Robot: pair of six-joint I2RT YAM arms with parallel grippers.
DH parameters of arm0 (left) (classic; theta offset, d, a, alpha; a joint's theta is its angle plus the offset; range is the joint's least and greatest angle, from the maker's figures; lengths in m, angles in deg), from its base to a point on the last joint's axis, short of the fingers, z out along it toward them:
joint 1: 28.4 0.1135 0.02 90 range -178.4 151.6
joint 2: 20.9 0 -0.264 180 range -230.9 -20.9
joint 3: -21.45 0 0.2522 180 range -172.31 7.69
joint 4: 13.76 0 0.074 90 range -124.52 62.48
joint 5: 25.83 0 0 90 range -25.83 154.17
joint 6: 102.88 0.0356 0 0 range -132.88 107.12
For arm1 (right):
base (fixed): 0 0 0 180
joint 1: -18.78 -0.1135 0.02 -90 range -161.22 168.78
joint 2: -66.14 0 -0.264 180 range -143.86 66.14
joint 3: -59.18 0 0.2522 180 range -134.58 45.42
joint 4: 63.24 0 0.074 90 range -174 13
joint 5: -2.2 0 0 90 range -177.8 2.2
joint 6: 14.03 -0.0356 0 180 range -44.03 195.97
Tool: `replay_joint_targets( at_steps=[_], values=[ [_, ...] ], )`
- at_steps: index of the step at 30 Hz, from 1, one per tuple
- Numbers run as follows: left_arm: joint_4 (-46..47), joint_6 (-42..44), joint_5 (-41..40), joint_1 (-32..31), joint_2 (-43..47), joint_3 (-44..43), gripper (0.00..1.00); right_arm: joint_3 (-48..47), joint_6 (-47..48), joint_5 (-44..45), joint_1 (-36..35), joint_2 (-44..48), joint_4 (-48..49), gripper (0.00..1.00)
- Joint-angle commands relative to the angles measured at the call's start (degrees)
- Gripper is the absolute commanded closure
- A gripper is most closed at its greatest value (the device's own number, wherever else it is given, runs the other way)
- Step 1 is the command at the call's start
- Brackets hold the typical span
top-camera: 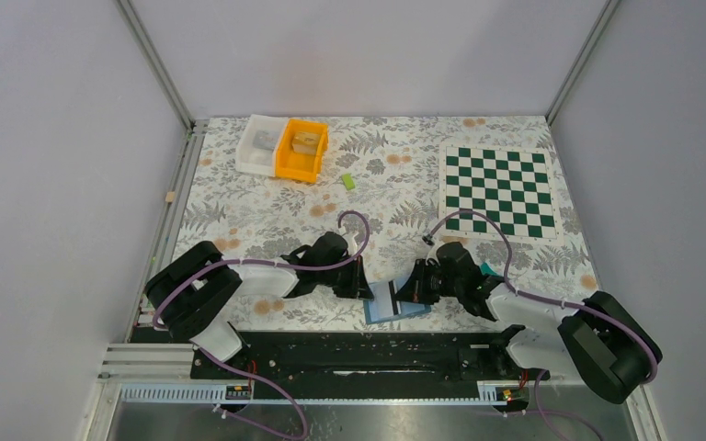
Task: Take the credit cards out of the card holder
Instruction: Remove the credit card from the card holder.
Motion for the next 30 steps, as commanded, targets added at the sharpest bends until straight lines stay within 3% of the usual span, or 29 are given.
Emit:
replay_joint_targets(
  at_steps=[1, 16, 24, 30],
  values=[
    [-6.0, 2.7, -5.6, -0.3, -1.2, 0.1, 0.95, 1.1, 0.8, -0.2, 1.8, 1.4, -2.2, 1.0],
    [-8.6, 4.4, -6.4, -0.6, 1.1, -3.2, 0.92, -1.3, -4.6, 4.8, 3.8, 16.1, -20.4, 1.0],
    [-9.9, 8.6, -9.3, -2.1, 7.6, -7.1, 0.7, -2.6, -9.0, 5.7, 4.4, 23.1, -25.3, 1.0],
    [-7.5, 15.3, -16.0, -6.6, 15.6, -7.4, 0.62, -2.3, -14.3, 5.3, 4.4, 27.1, -25.3, 1.0]
  ],
)
